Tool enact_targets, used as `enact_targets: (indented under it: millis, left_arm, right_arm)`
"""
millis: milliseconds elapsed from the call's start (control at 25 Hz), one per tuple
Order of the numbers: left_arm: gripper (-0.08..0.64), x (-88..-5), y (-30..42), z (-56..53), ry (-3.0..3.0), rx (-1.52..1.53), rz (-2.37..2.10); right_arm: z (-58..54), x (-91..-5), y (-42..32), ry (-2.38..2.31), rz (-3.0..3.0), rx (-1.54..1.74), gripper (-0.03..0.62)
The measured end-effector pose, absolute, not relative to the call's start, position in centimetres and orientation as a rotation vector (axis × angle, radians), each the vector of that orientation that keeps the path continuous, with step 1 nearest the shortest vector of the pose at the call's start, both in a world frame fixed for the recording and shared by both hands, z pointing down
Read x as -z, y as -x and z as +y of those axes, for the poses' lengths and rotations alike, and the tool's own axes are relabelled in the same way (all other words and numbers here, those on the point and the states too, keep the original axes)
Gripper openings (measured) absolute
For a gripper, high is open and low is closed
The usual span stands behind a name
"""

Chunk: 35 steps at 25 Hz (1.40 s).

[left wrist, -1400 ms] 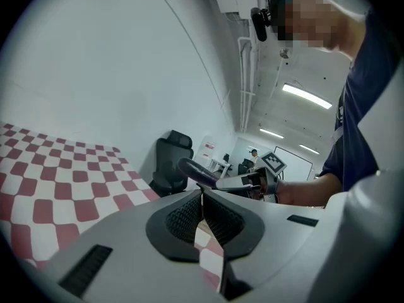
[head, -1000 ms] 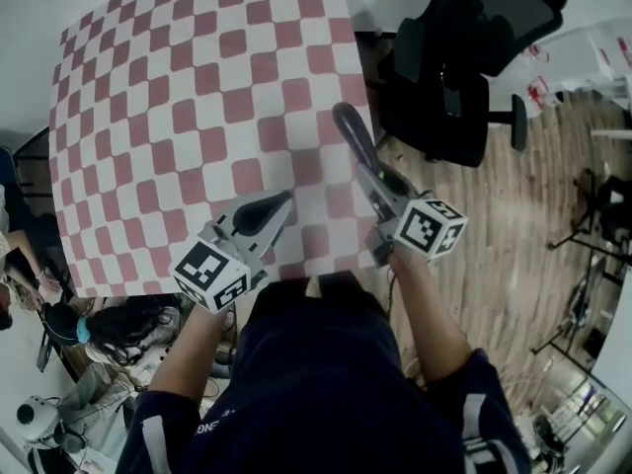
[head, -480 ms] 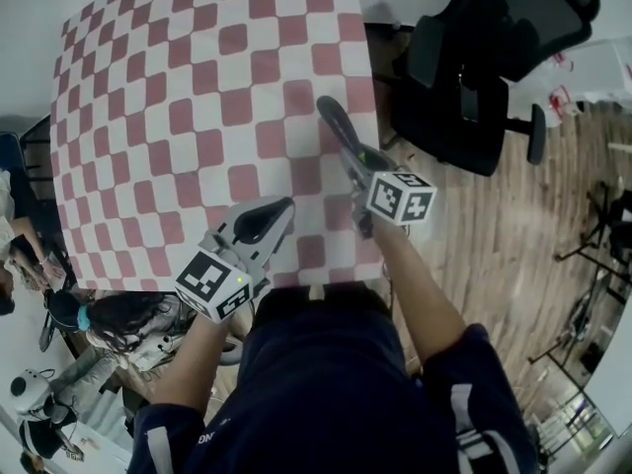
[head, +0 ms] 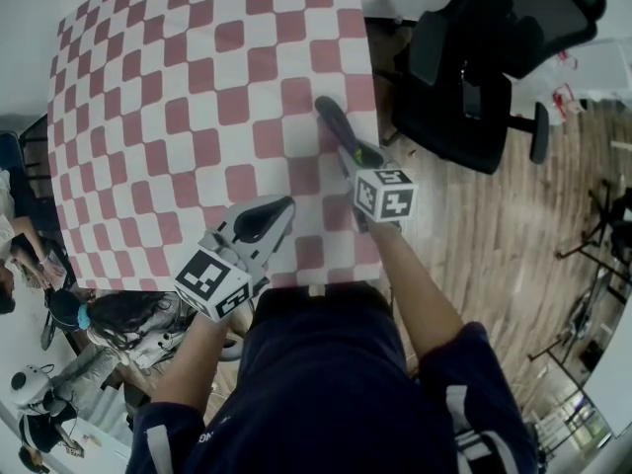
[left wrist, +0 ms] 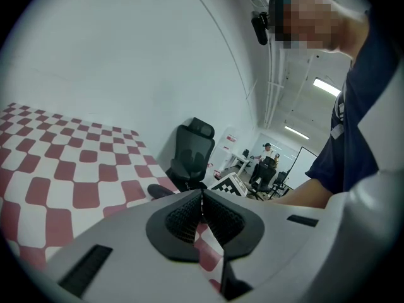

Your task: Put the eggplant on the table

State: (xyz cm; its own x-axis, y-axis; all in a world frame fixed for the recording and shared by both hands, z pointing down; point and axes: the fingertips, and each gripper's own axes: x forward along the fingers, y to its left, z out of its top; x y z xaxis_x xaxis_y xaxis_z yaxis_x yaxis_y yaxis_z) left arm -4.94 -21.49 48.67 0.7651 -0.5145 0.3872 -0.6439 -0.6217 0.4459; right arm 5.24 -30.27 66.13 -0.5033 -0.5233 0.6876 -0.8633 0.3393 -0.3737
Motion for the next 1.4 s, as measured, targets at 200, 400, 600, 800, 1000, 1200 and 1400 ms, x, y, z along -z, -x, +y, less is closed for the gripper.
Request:
enact_targets:
  millis: [200,400,600,800,1000,1200,1400]
  left_arm:
    - [0.032,-48.7,4.8,-21.5,-2.382,-0.295,-0.861]
    - [0.032,-48.3,4.8,-21.0,-2.394,-0.302,-0.859]
    - [0.032,-47.5,4.8,-20.5,-2.415,-0.288,-0.864]
    - [0.032,-45.8,5.2,-19.8,-2.449,-0.273,-0.876]
    - [0.032,-44.2,5.4,-19.1,-2.484,-0.253,-0.891]
    - [0.032,-42.5,5.4,-18.5,-2.522,-0.231,-0.896]
    - [0.032,-40.8,5.3,-17.5,-2.557,-0.222,-0.895]
  right_arm:
    - [-29.8,-66.6,-4.9,-1.182,-2.149,-0.964,0.194]
    - [-29.4,-66.2,-5.2,-1.178,-2.146,-0.92,0.237]
    - [-28.7,-64.6,-5.8,-1.177,-2.179,-0.902,0.238]
    - [-26.9,-60.6,-6.5,-1.172,-2.252,-0.882,0.237]
    - [-24.6,-56.2,-7.3,-1.149,-2.333,-0.854,0.231]
    - [-22.9,-51.7,-7.7,-1.153,-2.424,-0.832,0.205]
    - [-21.4,-47.3,-8.2,-1.18,-2.506,-0.815,0.176]
